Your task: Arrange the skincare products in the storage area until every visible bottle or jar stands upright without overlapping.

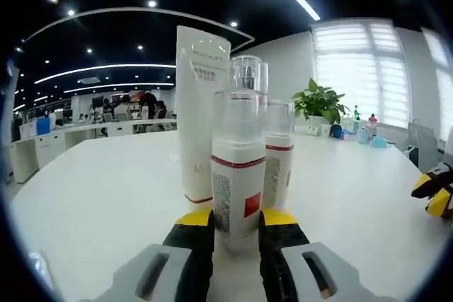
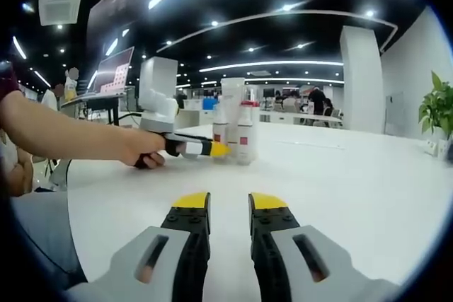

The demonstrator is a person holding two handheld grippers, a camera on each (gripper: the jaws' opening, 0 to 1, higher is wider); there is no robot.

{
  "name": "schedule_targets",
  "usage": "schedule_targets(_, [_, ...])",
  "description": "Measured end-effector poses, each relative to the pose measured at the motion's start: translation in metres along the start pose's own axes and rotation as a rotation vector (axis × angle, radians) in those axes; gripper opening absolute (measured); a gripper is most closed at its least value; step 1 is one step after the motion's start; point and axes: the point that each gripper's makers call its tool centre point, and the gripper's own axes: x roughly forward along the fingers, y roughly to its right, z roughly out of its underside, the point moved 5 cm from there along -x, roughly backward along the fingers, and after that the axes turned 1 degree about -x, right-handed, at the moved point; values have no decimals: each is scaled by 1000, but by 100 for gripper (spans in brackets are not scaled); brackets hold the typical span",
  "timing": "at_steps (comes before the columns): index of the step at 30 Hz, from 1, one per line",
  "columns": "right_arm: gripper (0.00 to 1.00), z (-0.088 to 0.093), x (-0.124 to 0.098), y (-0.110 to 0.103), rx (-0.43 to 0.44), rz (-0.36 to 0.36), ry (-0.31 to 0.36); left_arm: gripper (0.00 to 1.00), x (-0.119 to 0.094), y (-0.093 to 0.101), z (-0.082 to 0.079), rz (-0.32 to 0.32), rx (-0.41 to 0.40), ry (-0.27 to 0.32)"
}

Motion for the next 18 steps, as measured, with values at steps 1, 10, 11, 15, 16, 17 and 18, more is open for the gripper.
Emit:
schedule_targets(1, [20,0,0,0,0,-1,0,23,1,-1,0,-3,0,-4])
schedule_targets(10, [19,0,1,-1,1,-9,-2,24,1,-4,0,-7,-31,-3])
schedule_targets(11, [19,1,1,-1,1,-10,-4,24,2,-4,1,-5,-32,-7])
schedule_targets(15, [19,0,1,-1,4,-11,-4,24,2,-2,3,2,-21,-23])
schedule_targets(16, [20,0,1,-1,5,-11,-4,24,2,-2,3,1,-17,-25])
schedule_targets(17, [19,0,1,0,5,-10,-4,24,2,-1,3,2,-14,-25])
schedule_targets(18, [19,0,1,0,5,-10,-5,24,2,-1,3,4,-14,-25])
